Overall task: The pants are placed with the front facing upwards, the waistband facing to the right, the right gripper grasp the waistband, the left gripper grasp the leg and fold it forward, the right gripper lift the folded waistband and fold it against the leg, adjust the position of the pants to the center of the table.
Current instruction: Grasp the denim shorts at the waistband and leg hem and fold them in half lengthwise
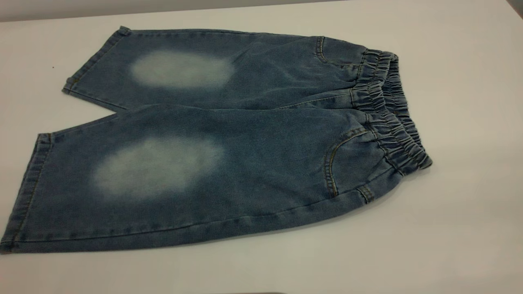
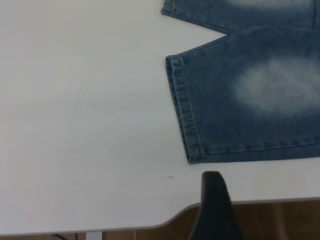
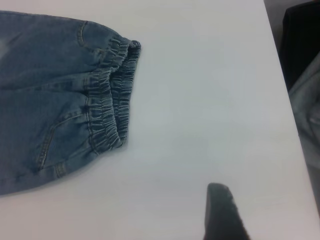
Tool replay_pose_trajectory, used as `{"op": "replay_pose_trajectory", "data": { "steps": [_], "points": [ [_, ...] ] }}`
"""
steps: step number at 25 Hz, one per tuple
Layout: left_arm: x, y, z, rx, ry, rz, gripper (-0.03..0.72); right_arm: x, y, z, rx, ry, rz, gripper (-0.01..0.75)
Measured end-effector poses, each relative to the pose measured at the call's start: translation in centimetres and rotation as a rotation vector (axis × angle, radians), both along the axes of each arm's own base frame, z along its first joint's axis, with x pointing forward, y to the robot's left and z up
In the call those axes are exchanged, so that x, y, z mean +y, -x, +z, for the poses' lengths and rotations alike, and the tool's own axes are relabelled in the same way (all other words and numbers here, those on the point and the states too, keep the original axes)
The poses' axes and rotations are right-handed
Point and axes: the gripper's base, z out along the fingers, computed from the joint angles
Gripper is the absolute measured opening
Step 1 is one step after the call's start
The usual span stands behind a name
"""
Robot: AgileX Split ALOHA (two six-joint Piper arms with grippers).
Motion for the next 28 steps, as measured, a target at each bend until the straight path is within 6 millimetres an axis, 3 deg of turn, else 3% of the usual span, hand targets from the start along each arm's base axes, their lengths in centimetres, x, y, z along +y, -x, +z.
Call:
{"op": "replay_pose_trajectory", "data": {
  "steps": [21, 24, 28],
  "points": [
    [0.0, 0.0, 0.0, 0.0, 0.003, 0.002, 0.459, 0.0, -0.1, 0.0, 0.008, -0.009, -0.005, 0.347],
    [0.0, 0.0, 0.1, -0.003, 0.003, 0.002, 0.459, 0.4, -1.0, 0.3, 0.061, -0.047, 0.004, 0.349],
    [0.0, -1.6, 1.9, 0.001, -0.022, -0.013, 0.441, 1.4, -3.4, 0.7, 0.159, -0.129, 0.051, 0.381]
  ]
}}
